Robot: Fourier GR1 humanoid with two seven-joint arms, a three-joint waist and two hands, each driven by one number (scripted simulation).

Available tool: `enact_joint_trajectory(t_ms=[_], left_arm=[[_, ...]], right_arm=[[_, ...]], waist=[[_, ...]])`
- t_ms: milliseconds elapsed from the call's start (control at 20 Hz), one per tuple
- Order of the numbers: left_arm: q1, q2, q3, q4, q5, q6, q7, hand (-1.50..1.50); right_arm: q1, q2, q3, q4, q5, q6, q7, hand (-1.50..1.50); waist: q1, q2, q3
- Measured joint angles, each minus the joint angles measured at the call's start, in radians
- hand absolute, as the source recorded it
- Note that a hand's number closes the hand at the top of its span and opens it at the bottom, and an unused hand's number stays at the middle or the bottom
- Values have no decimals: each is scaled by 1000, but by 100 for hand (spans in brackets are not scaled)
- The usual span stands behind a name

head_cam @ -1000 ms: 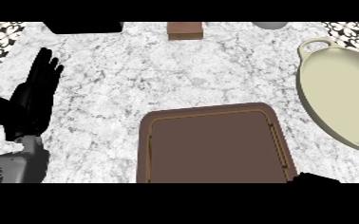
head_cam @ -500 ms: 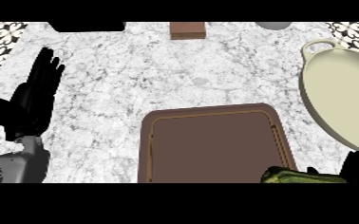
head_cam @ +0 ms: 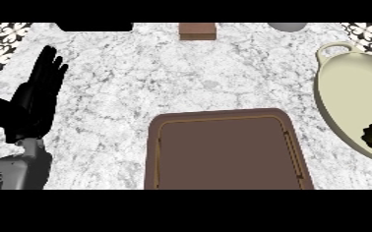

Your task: Pick the squash from the tray and place it in the pot

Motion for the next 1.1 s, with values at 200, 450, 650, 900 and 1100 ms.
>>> enact_joint_trajectory(t_ms=[200,450,650,900,1100], left_arm=[[-1,-3,0,15,-3,-10,-15,0],[-16,-7,-5,6,0,-13,-5,0],[-32,-10,-4,24,-5,-12,-4,0],[-34,-24,-14,19,-18,-4,4,0],[-38,-23,-7,31,-13,-13,-5,0]], right_arm=[[-86,-28,-77,188,-72,20,-95,150],[-150,-111,-94,374,149,-88,-194,150],[-244,-141,-71,603,259,-167,-292,150],[-396,-150,-37,937,334,-251,-426,150],[-502,-151,-38,1143,315,-213,-441,-150]], waist=[[6,2,0],[25,7,0],[25,7,1],[28,7,1],[30,8,1]])
